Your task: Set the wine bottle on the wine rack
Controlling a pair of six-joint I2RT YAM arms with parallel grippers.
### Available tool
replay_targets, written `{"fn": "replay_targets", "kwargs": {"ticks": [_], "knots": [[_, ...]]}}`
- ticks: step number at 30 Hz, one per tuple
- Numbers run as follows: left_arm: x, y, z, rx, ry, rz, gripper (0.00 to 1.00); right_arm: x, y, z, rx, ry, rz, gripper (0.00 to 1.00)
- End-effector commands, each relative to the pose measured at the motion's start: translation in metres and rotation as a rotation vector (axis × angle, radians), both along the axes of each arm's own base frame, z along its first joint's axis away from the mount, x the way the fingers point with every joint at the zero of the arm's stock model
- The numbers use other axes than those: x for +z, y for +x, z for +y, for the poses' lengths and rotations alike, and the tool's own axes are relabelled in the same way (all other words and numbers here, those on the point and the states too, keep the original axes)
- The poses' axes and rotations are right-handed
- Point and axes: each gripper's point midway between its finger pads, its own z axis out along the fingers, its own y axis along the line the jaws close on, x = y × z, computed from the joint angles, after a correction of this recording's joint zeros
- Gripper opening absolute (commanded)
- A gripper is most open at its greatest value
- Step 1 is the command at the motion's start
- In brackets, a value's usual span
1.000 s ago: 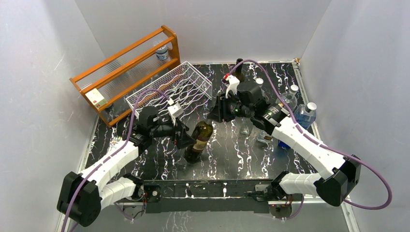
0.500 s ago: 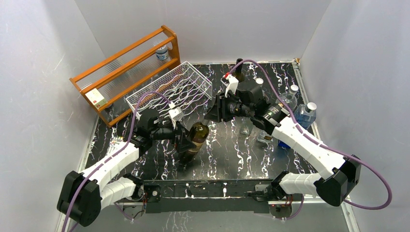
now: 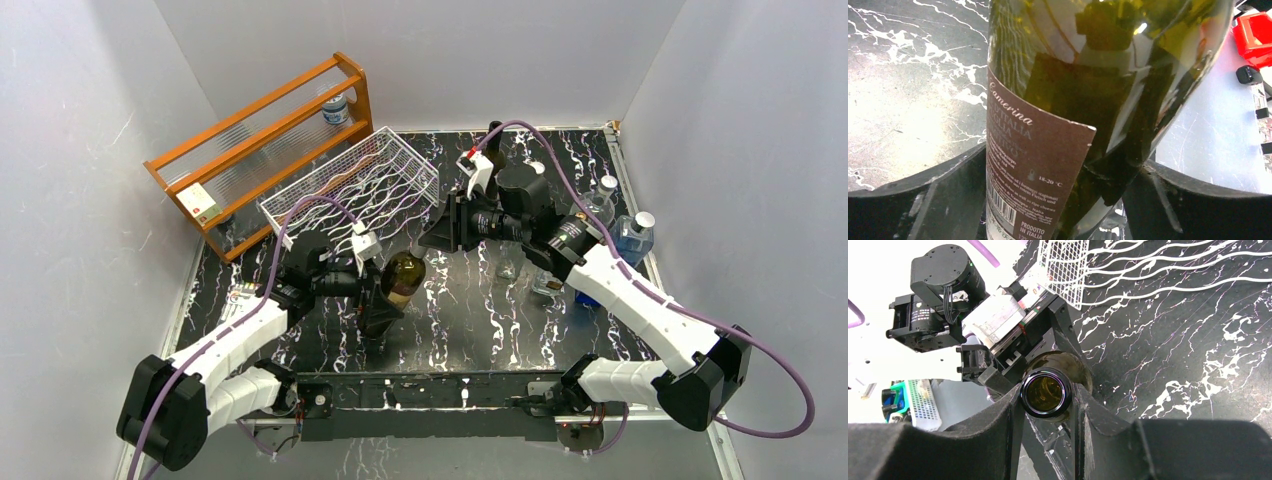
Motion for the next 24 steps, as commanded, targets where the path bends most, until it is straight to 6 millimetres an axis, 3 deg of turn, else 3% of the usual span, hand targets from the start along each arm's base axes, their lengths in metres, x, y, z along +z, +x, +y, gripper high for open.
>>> {"fn": "replay_targets", "kwargs": {"ticks": [1,5,7,8,13,16,19,24], "knots": [[0.018,-0.002,-0.003,-0.044,-0.038,-0.080,0.77,0.079,-0.015,0.005,0.068,0.210,-0.141,0.15],[0.023,-0.002,-0.003,-0.063,-0.046,-0.128,0.54,0.080,-0.017,0.006,0.081,0.214,-0.135,0.16],[0.024,0.002,-0.001,-0.056,-0.024,-0.170,0.27,0.081,-0.019,0.005,0.085,0.212,-0.130,0.22],[0.023,0.006,0.002,-0.037,-0.002,-0.189,0.03,0.080,-0.021,0.005,0.091,0.206,-0.124,0.25],[0.034,0.037,0.015,0.104,0.069,-0.364,0.00,0.070,-0.022,-0.001,0.076,0.159,-0.101,0.56],[0.052,0.058,0.025,0.178,0.114,-0.514,0.00,0.064,-0.027,-0.006,0.102,0.121,-0.122,0.72],[0.072,0.077,0.033,0.230,0.158,-0.642,0.00,0.063,-0.029,-0.009,0.129,0.078,-0.149,0.80],[0.093,0.099,0.039,0.247,0.230,-0.785,0.00,0.056,-0.003,-0.030,-0.054,-0.042,-0.178,0.87]]}}
